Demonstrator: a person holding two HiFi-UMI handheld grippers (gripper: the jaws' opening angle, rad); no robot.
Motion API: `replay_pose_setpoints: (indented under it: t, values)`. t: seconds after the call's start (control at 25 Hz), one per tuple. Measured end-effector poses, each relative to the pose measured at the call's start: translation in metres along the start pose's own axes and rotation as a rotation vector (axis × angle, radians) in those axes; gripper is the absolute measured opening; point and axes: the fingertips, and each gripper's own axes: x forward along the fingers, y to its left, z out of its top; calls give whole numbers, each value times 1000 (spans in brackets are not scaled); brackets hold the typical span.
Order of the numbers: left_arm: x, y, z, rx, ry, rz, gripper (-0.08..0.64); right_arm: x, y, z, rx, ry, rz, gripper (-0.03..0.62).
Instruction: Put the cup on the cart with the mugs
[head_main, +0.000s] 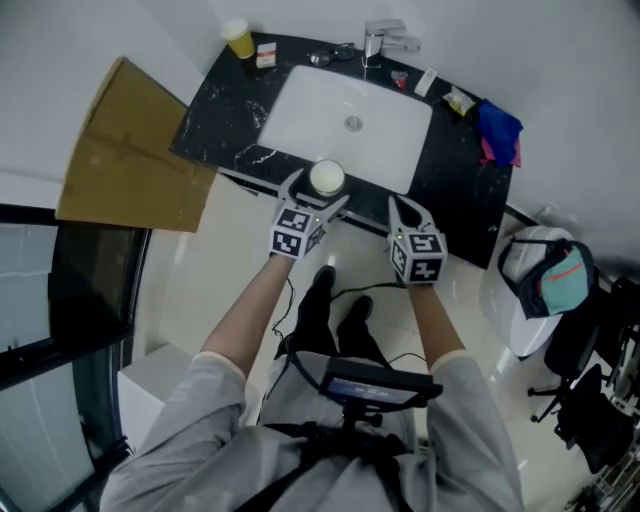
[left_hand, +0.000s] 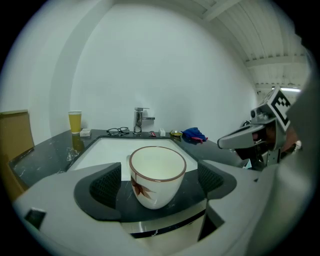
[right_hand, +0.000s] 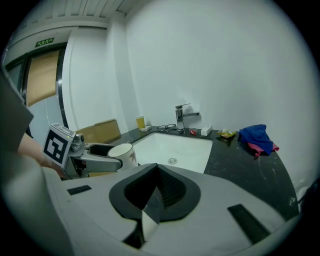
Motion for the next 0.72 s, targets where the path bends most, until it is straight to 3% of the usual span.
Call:
replay_pose_setpoints:
  t: [0.4, 0.72]
  values:
    - [24, 3, -7, -3, 9, 8, 466, 61, -3, 9, -44, 19, 12, 8]
    - [29, 7, -6, 9, -2, 13, 466, 77, 1, 15, -41, 35, 30, 8]
